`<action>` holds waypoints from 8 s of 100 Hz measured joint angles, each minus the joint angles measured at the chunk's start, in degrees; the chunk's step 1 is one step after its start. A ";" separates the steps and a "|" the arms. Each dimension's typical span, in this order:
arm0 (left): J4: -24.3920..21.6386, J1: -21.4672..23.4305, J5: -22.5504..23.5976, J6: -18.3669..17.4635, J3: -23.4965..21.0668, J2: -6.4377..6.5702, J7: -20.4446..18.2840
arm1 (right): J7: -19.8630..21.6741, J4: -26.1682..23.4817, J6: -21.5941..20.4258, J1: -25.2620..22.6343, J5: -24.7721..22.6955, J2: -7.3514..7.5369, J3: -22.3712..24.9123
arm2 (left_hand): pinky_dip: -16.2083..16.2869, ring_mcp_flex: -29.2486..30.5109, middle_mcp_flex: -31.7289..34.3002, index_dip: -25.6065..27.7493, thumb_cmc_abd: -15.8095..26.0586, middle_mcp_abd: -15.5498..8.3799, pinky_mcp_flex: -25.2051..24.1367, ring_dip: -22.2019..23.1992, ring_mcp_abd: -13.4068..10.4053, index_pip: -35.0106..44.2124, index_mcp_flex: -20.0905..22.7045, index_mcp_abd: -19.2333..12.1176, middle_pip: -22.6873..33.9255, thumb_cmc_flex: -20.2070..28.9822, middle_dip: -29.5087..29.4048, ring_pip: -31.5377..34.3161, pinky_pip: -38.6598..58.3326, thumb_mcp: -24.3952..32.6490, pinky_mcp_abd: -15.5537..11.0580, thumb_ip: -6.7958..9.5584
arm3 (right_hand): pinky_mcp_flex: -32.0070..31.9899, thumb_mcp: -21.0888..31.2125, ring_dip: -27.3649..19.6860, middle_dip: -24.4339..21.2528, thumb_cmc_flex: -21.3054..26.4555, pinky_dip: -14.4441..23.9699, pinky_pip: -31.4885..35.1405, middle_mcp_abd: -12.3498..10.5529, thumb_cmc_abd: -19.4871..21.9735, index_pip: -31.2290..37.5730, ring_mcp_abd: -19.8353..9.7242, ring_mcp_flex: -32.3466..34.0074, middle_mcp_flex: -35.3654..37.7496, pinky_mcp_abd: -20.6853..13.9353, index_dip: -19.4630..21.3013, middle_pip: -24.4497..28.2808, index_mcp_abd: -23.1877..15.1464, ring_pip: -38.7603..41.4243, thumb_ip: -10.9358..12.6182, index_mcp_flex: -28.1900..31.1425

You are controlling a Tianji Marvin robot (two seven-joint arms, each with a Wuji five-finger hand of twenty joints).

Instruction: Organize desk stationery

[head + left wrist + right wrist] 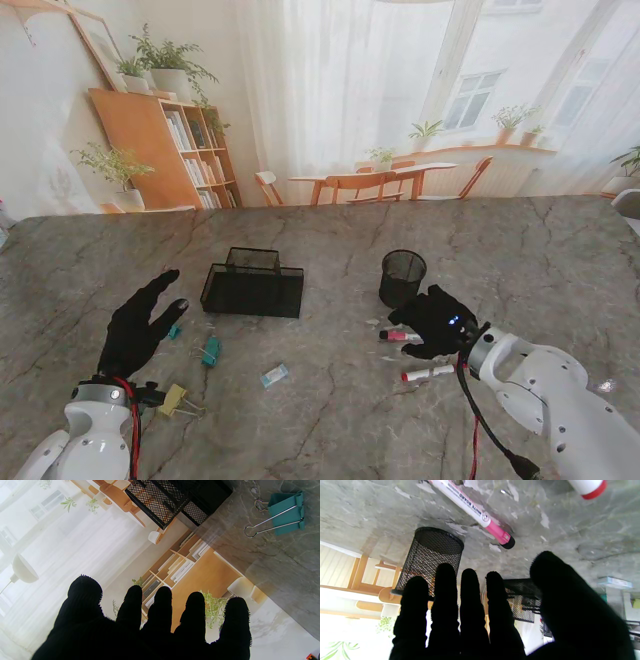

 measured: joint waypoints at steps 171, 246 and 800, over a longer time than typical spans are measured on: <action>-0.64 -0.12 0.63 1.29 0.40 0.17 0.06 | 3.89 16.05 4.23 19.05 4.91 1.25 -20.56 | 0.00 0.65 0.60 0.01 0.62 0.00 0.00 0.95 0.00 0.01 0.01 0.00 0.08 0.05 0.51 0.70 1.28 -0.01 0.00 0.49 | 20.47 11.68 -2.14 -1.97 -0.89 -2.64 5.77 0.47 -6.00 9.36 -1.13 14.16 11.96 -2.12 4.54 8.33 8.41 3.98 -0.16 5.63; -0.69 -0.02 0.85 1.31 0.43 0.11 0.73 | 5.06 17.97 0.41 20.84 8.17 1.40 -21.46 | 0.01 0.68 0.60 0.37 0.62 0.00 0.00 0.95 0.03 0.65 0.02 0.00 0.08 0.05 0.51 0.72 1.98 -0.01 0.00 0.09 | 40.17 28.83 -6.92 -2.53 -0.72 -17.04 9.51 -5.84 -19.48 36.27 -5.20 32.78 31.83 -4.19 -15.61 7.21 -2.01 2.96 -6.25 15.41; -0.59 0.49 2.15 -0.88 0.02 -0.05 1.98 | 1.30 -5.50 -13.46 -10.42 0.24 0.09 13.02 | 0.02 3.08 1.13 0.91 2.99 0.03 0.03 1.65 0.09 0.67 0.11 0.00 0.09 0.10 0.60 1.03 4.05 -0.06 0.00 0.45 | -11.93 -0.73 -1.84 5.06 -9.25 -8.51 -8.46 -0.45 0.81 -6.10 -0.25 -13.49 -17.52 0.57 -0.74 -2.85 3.50 -9.56 1.57 -13.88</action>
